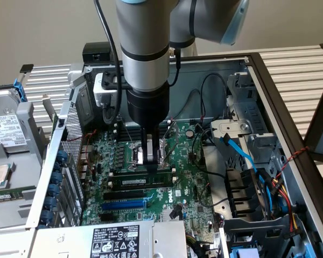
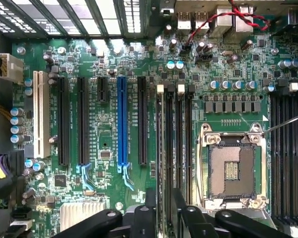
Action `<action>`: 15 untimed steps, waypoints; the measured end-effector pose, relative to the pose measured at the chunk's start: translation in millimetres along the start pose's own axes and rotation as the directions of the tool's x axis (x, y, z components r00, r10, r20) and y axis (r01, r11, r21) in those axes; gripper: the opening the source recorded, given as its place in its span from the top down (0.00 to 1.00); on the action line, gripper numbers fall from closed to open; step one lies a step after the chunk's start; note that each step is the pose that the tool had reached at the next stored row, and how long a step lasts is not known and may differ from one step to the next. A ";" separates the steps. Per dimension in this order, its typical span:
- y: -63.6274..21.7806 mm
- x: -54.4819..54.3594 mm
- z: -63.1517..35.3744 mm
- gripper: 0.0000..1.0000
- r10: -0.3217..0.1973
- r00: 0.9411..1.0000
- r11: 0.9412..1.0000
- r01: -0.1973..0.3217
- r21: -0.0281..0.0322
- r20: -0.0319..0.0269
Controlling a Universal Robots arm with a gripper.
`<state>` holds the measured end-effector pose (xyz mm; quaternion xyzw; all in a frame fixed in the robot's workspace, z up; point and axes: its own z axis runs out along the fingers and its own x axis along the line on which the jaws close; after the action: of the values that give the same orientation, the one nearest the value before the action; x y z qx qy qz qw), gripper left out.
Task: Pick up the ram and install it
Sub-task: 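Press down the ram until it locks into place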
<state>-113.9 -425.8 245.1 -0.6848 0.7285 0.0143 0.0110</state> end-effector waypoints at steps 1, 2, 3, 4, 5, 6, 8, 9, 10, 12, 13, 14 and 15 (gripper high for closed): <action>-2.0 -0.2 0.1 0.80 -0.001 1.000 1.000 0.001 0.000 0.002; -2.6 -0.2 0.3 0.86 -0.001 1.000 1.000 0.001 0.000 0.003; -2.5 -0.2 0.4 0.86 -0.001 1.000 1.000 0.001 0.000 0.003; -2.5 -0.2 0.4 0.89 -0.001 1.000 1.000 0.001 0.000 0.003; -2.6 -0.2 0.4 0.89 -0.001 1.000 1.000 0.001 0.000 0.003; -2.6 -0.2 0.5 0.89 -0.001 1.000 1.000 0.001 0.000 0.003; -2.6 -0.2 2.0 0.89 -0.001 1.000 1.000 0.001 0.000 0.004; -2.6 -0.1 3.6 0.89 -0.001 1.000 1.000 0.001 0.000 0.003; -2.4 0.0 5.0 0.89 -0.001 1.000 1.000 0.001 0.000 0.004; 0.0 0.2 7.3 0.89 -0.002 1.000 1.000 0.002 0.000 0.004; 0.8 0.3 8.3 0.89 -0.002 1.000 1.000 0.002 0.000 0.004; 1.1 0.3 9.6 0.89 -0.003 1.000 1.000 0.003 0.000 0.004; 1.2 0.4 11.2 0.89 -0.003 1.000 1.000 0.003 0.000 0.004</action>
<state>-115.2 -425.8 233.9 -0.6858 0.7275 0.0158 0.0124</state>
